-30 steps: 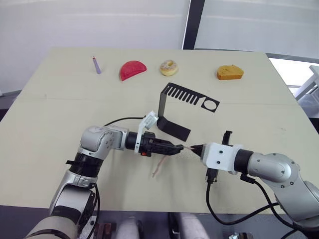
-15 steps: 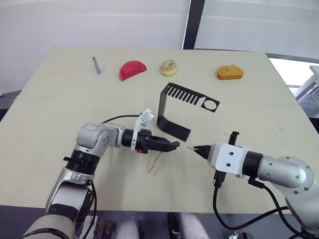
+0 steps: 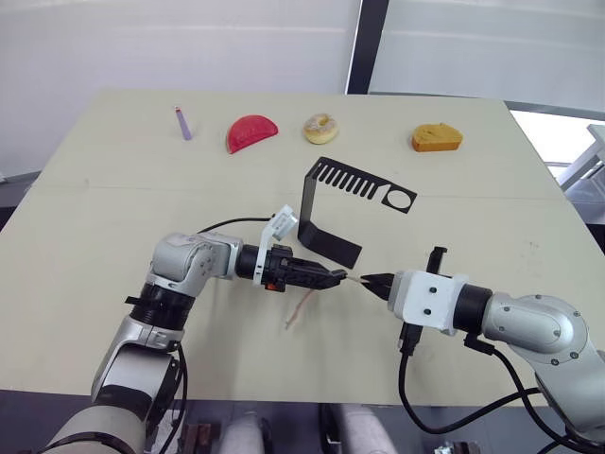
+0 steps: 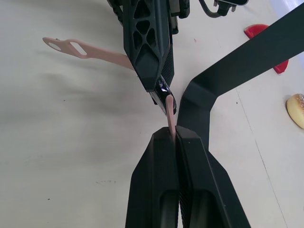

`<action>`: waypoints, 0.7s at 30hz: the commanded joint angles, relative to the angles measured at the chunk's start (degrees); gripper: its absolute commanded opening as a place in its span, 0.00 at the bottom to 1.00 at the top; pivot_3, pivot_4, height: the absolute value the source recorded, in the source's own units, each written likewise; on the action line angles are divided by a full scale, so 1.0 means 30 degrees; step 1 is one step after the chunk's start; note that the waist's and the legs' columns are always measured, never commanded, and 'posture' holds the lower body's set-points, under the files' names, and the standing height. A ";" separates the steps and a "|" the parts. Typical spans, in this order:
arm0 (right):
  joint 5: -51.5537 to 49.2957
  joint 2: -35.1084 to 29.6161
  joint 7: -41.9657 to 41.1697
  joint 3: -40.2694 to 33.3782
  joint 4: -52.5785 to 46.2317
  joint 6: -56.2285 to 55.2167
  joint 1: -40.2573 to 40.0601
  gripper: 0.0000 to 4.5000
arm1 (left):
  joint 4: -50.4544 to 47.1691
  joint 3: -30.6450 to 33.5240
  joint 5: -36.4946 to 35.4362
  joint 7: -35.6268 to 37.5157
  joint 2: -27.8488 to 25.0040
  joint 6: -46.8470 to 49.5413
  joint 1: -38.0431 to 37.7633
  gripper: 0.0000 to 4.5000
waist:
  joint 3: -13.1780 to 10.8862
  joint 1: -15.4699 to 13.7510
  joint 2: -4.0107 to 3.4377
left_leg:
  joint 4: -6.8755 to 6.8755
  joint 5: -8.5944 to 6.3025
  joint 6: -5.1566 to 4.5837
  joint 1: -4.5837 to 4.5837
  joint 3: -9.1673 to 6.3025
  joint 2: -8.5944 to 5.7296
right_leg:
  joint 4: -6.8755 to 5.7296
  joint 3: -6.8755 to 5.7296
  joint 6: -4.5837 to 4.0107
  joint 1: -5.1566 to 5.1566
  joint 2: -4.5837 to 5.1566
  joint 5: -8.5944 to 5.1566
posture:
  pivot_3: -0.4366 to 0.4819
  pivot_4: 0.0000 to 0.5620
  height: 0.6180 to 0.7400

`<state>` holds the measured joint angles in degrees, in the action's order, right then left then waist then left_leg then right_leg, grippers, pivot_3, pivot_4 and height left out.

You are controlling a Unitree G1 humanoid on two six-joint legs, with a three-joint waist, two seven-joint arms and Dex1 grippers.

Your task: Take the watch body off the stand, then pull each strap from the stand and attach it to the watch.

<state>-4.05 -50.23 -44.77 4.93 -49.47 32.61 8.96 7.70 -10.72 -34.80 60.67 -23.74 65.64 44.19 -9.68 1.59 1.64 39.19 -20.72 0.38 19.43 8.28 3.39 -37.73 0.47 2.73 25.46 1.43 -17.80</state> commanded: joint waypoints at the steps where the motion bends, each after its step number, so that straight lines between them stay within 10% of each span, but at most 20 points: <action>1: 0.0255 0.0069 0.0303 -0.0008 -0.0319 -0.0228 0.0261 0.00 | -0.0407 0.0201 -0.0364 0.0145 -0.0040 0.0010 0.0360 0.35 | 0.0000 0.0001 0.0000 | 0.0000 0.0000 0.0000 0.0000 0.0001 0.0000 | 0.0000 -0.0001 0.0000 0.0000 0.0000 0.0000 | 0.48 0.27 0.98; 21: 0.0782 -0.0033 0.0267 0.0283 0.0057 -0.0077 0.0444 0.00 | -0.0763 0.0433 -0.0617 -0.0092 0.0248 0.0241 0.0301 0.35 | 0.0000 -0.0002 0.0000 | 0.0000 0.0000 0.0000 0.0000 0.0001 0.0000 | 0.0000 -0.0001 0.0000 0.0000 0.0000 0.0000 | 0.48 0.27 0.98</action>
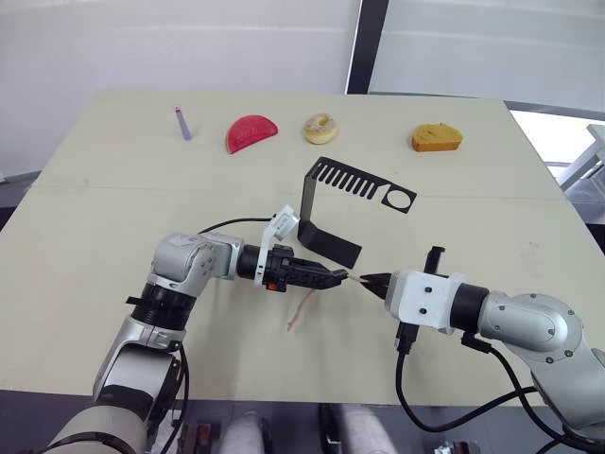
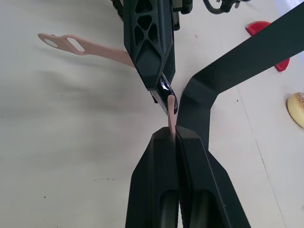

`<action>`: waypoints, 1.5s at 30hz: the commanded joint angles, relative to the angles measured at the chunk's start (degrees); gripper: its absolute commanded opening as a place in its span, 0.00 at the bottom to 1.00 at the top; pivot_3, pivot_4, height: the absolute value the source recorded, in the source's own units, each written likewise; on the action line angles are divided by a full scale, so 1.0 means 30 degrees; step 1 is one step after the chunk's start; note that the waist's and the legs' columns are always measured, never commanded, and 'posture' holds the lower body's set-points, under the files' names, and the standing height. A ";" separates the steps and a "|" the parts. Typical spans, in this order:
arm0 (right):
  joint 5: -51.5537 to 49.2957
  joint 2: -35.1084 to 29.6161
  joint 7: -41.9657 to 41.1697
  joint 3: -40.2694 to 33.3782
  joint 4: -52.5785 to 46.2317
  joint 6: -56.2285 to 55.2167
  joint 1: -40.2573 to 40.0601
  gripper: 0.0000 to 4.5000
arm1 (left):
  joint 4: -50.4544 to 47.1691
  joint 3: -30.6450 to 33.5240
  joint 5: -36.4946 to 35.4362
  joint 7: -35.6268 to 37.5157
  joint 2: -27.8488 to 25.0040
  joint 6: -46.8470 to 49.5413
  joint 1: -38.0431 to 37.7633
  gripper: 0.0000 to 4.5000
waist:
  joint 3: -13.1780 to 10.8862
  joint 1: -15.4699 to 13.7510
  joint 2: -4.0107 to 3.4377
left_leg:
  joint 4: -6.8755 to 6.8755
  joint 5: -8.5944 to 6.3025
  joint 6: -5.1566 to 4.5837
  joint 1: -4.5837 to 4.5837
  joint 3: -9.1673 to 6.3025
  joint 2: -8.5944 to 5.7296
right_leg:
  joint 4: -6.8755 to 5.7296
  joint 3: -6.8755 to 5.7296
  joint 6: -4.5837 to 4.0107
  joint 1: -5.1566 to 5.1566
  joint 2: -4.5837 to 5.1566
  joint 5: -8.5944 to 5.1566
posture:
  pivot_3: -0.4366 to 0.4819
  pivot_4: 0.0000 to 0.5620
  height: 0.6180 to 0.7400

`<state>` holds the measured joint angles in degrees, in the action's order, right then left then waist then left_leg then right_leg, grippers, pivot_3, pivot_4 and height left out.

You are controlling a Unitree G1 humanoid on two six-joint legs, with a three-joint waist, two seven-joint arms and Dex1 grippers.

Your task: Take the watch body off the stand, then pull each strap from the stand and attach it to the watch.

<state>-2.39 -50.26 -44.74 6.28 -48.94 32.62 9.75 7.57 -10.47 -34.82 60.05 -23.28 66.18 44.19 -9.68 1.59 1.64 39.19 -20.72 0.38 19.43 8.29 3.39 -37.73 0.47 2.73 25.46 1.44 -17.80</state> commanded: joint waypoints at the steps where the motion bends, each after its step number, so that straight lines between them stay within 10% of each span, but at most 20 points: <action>1: 0.0292 -0.0020 0.0259 -0.0160 -0.0083 -0.0102 0.0184 0.00 | -0.0767 0.0362 -0.0634 0.0114 0.0087 0.0095 0.0294 0.35 | 0.0000 -0.0002 0.0000 | 0.0000 0.0000 0.0000 0.0000 0.0000 0.0000 | 0.0000 0.0000 0.0000 0.0000 0.0000 0.0000 | 0.48 0.27 0.98; 45: -0.0308 -0.0060 0.0104 -0.0770 -0.0783 0.0432 0.0012 0.00 | -0.0235 0.0202 -0.0493 -0.0002 0.0256 -0.0428 0.0225 0.35 | 0.0000 0.0001 0.0000 | 0.0000 0.0000 0.0000 0.0000 0.0000 0.0000 | 0.0000 -0.0001 0.0000 0.0000 0.0000 0.0000 | 0.48 0.27 0.98</action>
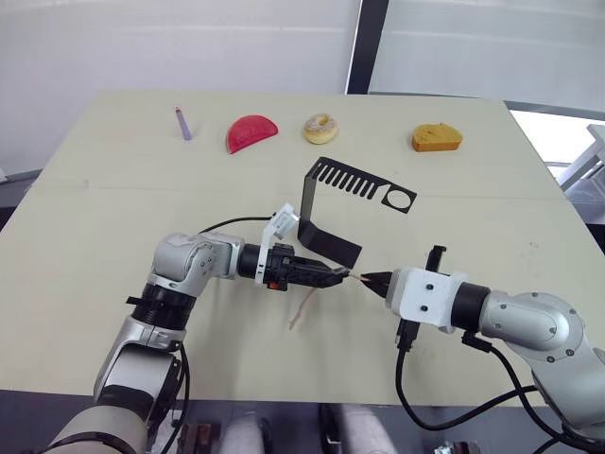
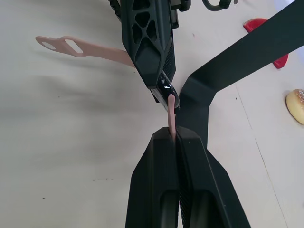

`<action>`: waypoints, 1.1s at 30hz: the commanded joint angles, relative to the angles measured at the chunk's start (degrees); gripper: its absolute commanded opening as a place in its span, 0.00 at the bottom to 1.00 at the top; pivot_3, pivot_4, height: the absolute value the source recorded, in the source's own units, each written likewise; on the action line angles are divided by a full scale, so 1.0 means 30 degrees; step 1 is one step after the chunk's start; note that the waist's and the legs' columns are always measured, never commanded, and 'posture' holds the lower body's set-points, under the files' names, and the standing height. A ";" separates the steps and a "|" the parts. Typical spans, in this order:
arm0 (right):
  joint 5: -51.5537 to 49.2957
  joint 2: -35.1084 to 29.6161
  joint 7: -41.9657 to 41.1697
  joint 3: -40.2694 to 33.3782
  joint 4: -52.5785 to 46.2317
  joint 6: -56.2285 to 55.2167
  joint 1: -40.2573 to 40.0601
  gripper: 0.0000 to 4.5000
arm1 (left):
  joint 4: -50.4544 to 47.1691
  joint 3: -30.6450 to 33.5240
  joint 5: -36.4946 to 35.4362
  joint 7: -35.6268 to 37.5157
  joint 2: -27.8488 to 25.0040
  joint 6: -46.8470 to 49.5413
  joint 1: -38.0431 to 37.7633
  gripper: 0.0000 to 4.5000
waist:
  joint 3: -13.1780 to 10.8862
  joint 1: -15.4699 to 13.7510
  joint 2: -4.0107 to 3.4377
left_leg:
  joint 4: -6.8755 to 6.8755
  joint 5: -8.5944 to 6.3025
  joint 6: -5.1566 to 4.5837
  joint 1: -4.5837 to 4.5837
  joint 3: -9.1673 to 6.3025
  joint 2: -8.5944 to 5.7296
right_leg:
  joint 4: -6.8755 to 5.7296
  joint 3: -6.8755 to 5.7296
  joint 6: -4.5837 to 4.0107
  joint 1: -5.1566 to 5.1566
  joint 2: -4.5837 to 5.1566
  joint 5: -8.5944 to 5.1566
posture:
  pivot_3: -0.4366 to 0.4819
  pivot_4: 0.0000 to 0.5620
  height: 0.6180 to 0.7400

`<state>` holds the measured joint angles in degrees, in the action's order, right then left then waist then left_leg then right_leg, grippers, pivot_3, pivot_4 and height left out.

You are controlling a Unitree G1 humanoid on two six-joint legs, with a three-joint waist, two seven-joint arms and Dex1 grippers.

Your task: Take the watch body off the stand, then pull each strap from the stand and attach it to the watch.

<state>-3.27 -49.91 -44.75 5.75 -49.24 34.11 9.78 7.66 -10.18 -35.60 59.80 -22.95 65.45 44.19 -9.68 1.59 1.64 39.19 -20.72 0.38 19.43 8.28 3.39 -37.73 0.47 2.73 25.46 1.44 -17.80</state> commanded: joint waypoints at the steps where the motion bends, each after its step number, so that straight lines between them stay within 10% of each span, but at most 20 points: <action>1: 0.0055 -0.0195 0.0128 -0.0553 -0.0632 -0.0091 -0.0004 0.00 | -0.0342 0.0129 -0.0283 0.0056 0.0164 -0.0129 0.0223 0.35 | 0.0000 0.0001 0.0000 | 0.0000 0.0000 0.0000 0.0000 -0.0001 0.0000 | 0.0000 0.0000 0.0000 0.0000 0.0000 0.0000 | 0.48 0.27 0.98; 33: 0.0360 0.0133 0.0125 0.0335 -0.0411 0.0492 0.1106 0.00 | -0.1304 0.0664 -0.0893 -0.0799 0.0953 0.0767 0.0176 0.35 | 0.0000 0.0001 0.0000 | 0.0000 0.0000 0.0001 0.0000 -0.0001 0.0000 | 0.0000 0.0000 0.0000 0.0000 0.0000 0.0000 | 0.48 0.27 0.98</action>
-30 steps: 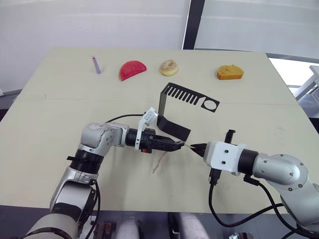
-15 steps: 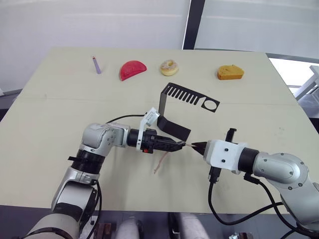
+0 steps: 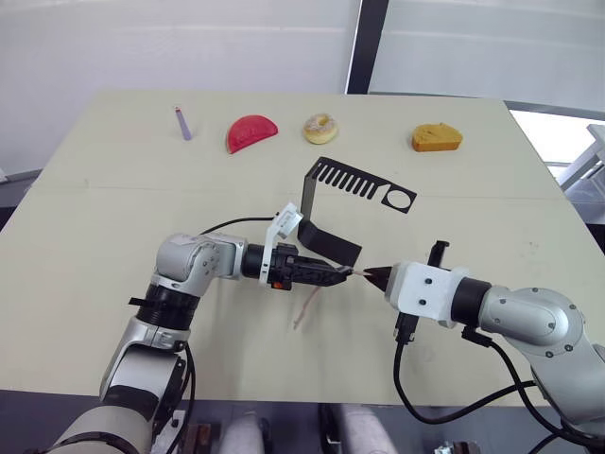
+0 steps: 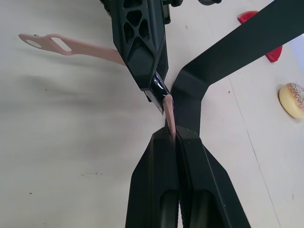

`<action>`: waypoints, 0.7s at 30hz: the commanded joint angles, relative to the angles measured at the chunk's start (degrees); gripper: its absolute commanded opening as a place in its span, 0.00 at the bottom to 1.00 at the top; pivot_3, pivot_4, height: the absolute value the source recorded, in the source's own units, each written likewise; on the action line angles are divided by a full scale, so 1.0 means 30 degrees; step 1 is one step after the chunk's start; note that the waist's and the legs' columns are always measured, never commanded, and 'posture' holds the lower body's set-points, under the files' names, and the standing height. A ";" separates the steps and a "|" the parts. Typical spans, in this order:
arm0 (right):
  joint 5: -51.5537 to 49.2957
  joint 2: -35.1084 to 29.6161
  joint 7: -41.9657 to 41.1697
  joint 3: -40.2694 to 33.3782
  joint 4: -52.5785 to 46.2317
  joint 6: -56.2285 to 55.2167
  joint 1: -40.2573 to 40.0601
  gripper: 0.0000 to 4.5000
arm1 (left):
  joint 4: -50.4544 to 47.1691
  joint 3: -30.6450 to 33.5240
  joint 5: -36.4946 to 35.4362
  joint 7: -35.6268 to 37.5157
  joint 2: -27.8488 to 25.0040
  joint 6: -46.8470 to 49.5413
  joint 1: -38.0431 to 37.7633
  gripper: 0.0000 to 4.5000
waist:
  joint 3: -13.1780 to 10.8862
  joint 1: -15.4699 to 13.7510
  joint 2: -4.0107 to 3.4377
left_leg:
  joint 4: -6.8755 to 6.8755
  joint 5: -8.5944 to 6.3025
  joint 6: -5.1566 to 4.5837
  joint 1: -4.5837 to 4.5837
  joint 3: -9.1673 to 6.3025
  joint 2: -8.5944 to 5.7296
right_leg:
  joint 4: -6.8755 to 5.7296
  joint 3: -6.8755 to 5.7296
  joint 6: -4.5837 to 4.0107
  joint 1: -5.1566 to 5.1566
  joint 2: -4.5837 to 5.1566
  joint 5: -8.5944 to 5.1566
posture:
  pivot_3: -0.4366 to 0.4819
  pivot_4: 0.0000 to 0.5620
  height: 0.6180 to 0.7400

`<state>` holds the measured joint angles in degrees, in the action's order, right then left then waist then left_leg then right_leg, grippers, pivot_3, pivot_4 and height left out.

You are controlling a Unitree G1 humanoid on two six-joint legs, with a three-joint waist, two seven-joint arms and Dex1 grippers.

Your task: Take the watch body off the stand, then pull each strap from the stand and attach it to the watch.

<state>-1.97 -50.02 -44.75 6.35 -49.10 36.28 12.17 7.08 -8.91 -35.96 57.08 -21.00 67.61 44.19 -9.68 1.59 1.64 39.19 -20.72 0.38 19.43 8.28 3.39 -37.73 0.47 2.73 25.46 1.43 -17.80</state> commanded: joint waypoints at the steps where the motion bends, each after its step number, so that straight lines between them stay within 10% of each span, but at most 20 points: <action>1: -0.0067 0.0171 0.0118 0.0158 -0.0434 -0.0230 0.0340 0.00 | -0.1143 0.0241 -0.0792 0.0103 0.0317 0.0068 0.0180 0.35 | 0.0000 -0.0003 0.0000 | 0.0000 0.0000 -0.0001 0.0000 0.0000 0.0000 | 0.0000 -0.0001 0.0000 0.0000 0.0000 0.0000 | 0.48 0.27 0.98; 21: -0.0041 0.0090 0.0065 0.0011 -0.0646 -0.0082 0.0106 0.00 | -0.1010 0.0819 -0.0884 -0.0101 0.0569 0.0148 0.0296 0.35 | 0.0000 0.0002 0.0000 | 0.0000 0.0000 0.0000 0.0001 -0.0001 0.0000 | 0.0000 -0.0001 0.0000 0.0000 0.0001 0.0000 | 0.48 0.27 0.98</action>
<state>-1.58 -50.00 -44.75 6.49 -49.05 36.43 12.11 6.76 -7.12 -36.32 56.29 -20.09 68.23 44.19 -9.68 1.60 1.64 39.19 -20.72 0.38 19.44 8.28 3.39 -37.73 0.47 2.73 25.46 1.44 -17.80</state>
